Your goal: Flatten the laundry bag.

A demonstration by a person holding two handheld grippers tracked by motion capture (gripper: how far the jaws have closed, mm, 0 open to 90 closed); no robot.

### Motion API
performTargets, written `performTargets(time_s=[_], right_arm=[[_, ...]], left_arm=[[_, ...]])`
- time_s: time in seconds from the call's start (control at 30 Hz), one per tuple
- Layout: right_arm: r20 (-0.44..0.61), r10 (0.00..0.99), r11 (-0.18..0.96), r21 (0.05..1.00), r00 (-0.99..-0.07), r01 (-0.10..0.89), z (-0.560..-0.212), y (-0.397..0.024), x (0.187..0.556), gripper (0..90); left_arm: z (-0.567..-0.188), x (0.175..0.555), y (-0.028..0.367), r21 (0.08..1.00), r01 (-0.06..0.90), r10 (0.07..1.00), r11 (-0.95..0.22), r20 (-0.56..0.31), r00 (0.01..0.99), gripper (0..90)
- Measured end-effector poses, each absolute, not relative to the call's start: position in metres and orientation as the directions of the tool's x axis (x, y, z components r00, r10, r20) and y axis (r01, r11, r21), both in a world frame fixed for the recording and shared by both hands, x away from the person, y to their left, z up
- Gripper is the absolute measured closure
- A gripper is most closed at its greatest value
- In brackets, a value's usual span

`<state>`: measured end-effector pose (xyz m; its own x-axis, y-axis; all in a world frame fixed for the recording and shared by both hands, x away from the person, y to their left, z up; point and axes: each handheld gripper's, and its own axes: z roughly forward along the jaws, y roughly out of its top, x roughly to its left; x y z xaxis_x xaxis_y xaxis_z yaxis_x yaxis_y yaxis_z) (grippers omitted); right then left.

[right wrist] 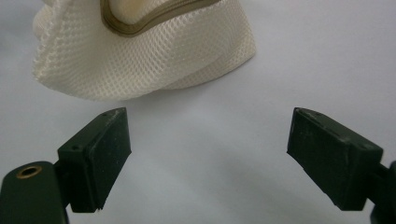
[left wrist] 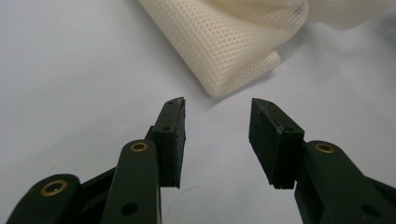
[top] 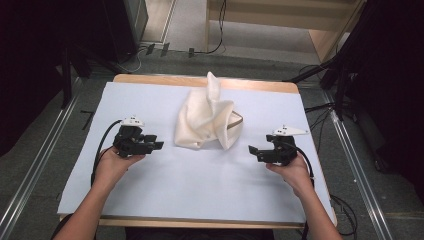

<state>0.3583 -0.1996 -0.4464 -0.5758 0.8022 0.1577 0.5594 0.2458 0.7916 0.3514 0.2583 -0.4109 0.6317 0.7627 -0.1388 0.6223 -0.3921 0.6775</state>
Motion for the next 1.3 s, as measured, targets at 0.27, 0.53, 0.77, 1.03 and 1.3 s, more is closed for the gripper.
performTargets(time_s=[0.27,0.53,0.77,1.03,1.3], right_arm=[[0.162,0.803,0.26,0.77,-0.573,0.583,-0.451,-0.198,0.357,24.4],[0.186,0.788,0.251,0.773,-0.586,0.583,-0.449,-0.203,0.355,32.4],[0.179,0.791,0.257,0.77,-0.585,0.583,-0.447,-0.204,0.35,38.1],[0.175,0.79,0.273,0.758,-0.588,0.592,-0.448,-0.206,0.347,40.9],[0.183,0.785,0.272,0.757,-0.592,0.594,-0.449,-0.207,0.348,43.8]], left_arm=[[-0.411,0.352,0.263,0.68,0.639,0.76,-0.36,-0.183,0.623,48.6],[-0.414,0.355,0.264,0.653,0.67,0.758,-0.354,-0.219,0.614,45.2],[-0.414,0.353,0.254,0.651,0.661,0.74,-0.373,-0.22,0.635,42.7],[-0.412,0.352,0.247,0.662,0.648,0.724,-0.377,-0.226,0.652,42.1],[-0.408,0.354,0.244,0.662,0.651,0.717,-0.371,-0.241,0.654,42.3]])
